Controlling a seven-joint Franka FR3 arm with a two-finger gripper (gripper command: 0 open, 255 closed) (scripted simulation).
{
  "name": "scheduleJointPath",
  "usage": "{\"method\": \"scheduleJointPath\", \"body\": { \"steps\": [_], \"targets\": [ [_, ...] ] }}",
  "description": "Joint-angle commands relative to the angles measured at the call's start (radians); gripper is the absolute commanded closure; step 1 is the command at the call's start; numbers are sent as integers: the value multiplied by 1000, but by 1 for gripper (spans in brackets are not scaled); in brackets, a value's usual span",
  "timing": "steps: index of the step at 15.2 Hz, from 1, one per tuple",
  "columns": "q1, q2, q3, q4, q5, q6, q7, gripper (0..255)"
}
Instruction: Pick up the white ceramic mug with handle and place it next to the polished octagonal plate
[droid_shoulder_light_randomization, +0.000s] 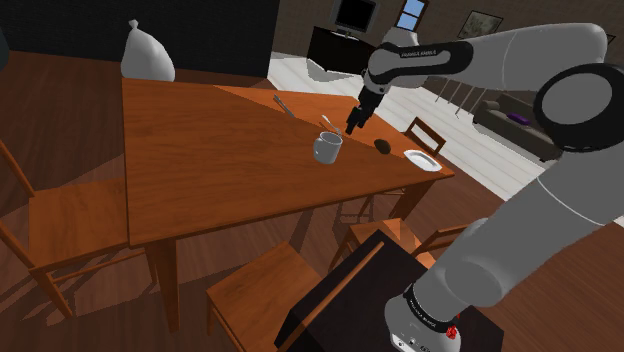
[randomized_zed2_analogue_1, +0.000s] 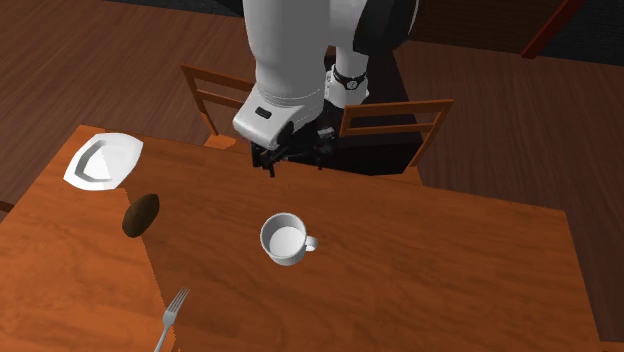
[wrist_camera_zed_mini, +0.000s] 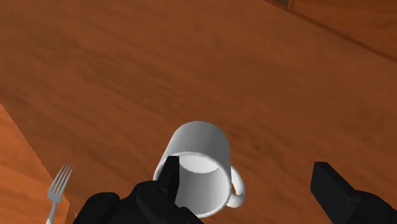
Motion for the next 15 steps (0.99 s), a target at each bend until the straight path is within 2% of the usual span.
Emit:
{"method": "scheduleJointPath", "body": {
  "steps": [1,6,11,15],
  "targets": [
    [-5,87,-17,56,43,19,-54,0],
    [-47,298,-32,219,157,31,-184,0],
    [-118,515,-12,427,254,5,-283,0],
    [-128,552,-3,433,268,32,-295,0]
  ]
}}
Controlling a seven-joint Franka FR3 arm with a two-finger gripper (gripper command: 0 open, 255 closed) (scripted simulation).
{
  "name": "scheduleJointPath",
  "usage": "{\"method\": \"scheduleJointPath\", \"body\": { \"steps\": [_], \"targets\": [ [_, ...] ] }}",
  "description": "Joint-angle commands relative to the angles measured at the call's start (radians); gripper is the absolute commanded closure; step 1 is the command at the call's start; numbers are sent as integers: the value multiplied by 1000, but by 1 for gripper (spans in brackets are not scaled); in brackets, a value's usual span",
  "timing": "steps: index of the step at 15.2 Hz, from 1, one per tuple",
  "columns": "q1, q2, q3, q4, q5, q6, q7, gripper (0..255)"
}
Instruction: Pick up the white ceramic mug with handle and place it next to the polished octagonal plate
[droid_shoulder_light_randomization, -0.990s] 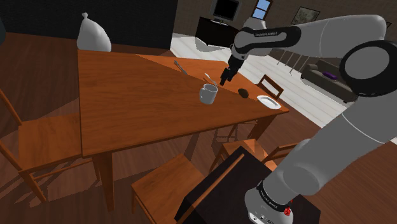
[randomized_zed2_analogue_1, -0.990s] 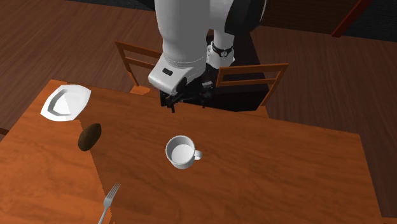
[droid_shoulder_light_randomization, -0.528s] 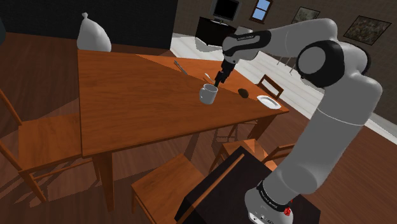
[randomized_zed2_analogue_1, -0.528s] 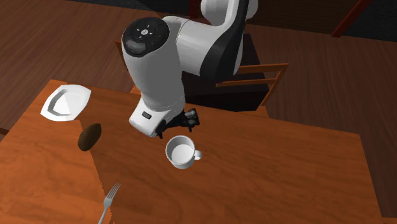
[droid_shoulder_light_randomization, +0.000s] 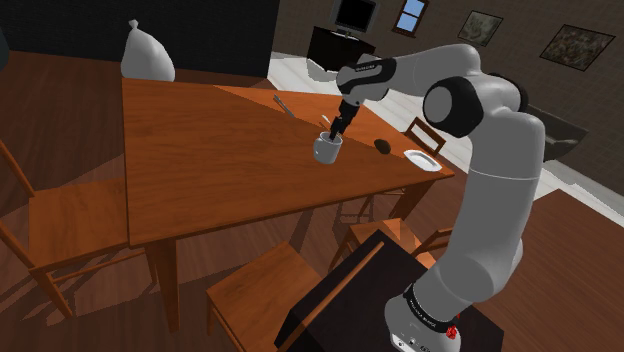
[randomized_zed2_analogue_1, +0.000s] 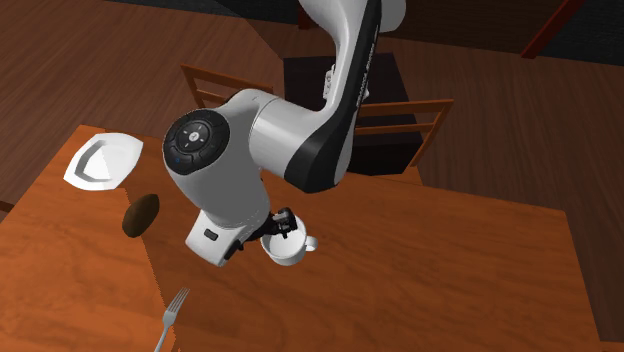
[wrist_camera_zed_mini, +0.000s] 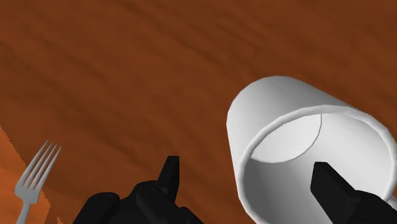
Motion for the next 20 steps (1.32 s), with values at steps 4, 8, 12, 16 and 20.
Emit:
{"method": "scheduleJointPath", "body": {
  "steps": [4,8,12,16,20],
  "targets": [
    [-5,34,8,-18,16,51,-11,0],
    [-5,38,9,-21,18,57,-12,0],
    [-5,38,9,-21,18,57,-12,0],
    [-5,38,9,-21,18,57,-12,255],
    [-5,38,9,-21,18,57,-12,255]
  ]
}}
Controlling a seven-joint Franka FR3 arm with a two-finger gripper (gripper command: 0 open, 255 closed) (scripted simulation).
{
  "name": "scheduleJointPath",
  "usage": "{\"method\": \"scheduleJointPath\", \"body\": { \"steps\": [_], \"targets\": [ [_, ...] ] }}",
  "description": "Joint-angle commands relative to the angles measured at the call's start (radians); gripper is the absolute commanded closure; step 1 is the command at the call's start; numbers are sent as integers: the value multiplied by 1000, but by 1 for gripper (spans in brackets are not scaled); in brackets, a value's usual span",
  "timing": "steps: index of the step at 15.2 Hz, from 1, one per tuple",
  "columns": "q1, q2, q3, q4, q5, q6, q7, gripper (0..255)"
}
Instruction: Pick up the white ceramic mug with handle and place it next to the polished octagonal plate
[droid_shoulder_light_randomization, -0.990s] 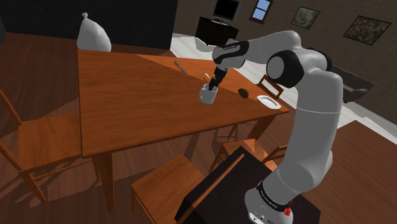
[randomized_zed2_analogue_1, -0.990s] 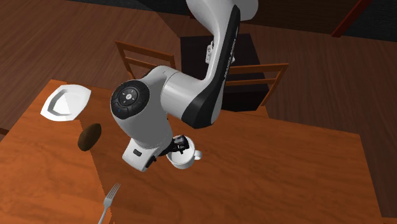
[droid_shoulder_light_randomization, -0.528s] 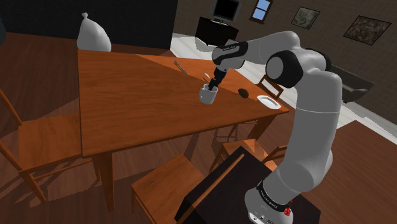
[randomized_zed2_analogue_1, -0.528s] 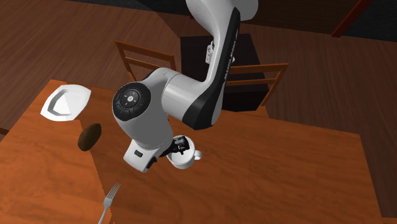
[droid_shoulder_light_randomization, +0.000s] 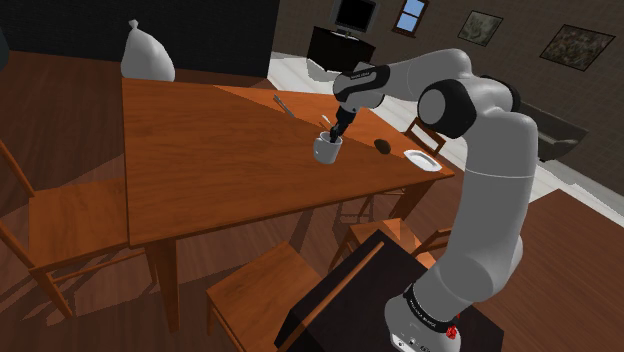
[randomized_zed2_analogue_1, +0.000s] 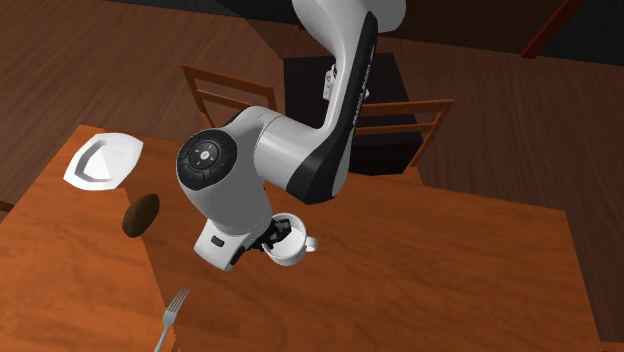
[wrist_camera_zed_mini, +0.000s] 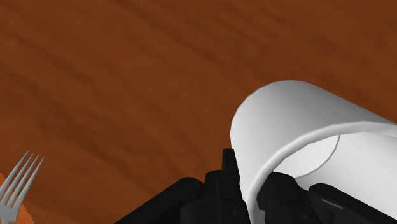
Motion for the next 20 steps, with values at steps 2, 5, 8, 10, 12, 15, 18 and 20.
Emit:
{"method": "scheduleJointPath", "body": {
  "steps": [2,5,8,10,12,15,18,20],
  "targets": [
    [0,0,0,0,0,0,0,255],
    [2,-17,-4,16,-8,-31,7,255],
    [4,-32,-8,35,-16,-64,13,255],
    [4,-41,-11,48,-21,-86,17,255],
    [5,-50,-13,63,-26,-109,21,255],
    [5,-61,-16,87,-32,-144,26,255],
    [5,-71,-18,114,-38,-179,31,255],
    [4,-76,-20,133,-41,-203,35,255]
  ]
}}
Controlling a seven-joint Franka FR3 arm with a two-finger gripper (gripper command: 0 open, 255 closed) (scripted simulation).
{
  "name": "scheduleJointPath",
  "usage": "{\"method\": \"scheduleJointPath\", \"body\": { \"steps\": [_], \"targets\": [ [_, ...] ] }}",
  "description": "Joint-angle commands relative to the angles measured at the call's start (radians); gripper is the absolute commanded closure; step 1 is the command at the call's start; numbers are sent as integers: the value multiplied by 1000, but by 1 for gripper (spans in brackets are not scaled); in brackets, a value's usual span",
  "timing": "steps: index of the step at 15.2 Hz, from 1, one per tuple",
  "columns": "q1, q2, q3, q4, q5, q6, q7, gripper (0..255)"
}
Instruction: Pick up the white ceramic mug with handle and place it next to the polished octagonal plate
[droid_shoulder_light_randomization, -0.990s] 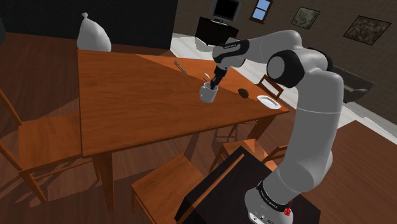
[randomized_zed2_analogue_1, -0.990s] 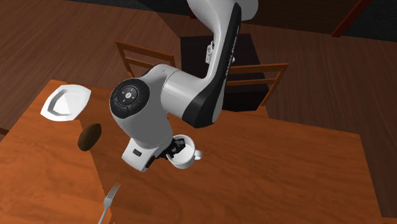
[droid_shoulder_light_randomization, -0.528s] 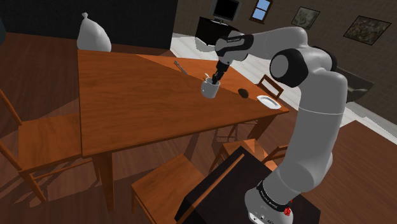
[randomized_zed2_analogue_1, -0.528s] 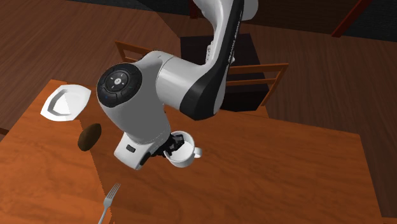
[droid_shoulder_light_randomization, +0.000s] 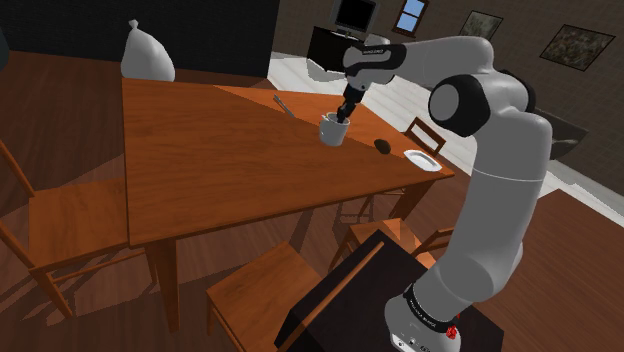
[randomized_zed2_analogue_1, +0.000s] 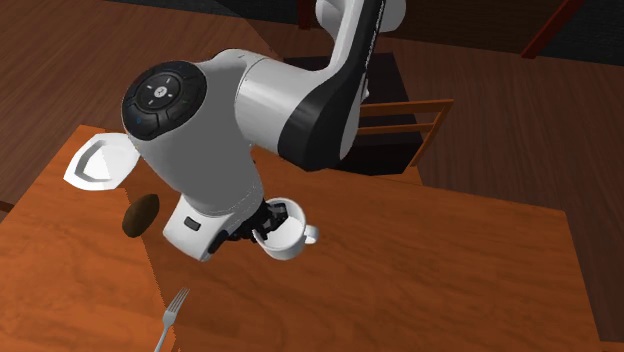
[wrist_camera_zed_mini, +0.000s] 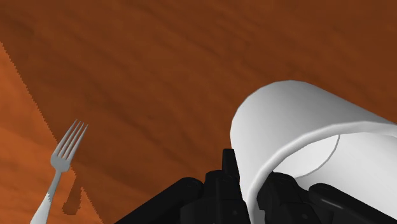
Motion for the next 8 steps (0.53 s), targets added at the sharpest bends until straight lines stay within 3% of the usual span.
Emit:
{"method": "scheduleJointPath", "body": {
  "steps": [1,8],
  "targets": [
    [-1,-6,-2,18,-3,-24,2,255],
    [-6,-16,-6,98,-10,-112,12,255]
  ]
}}
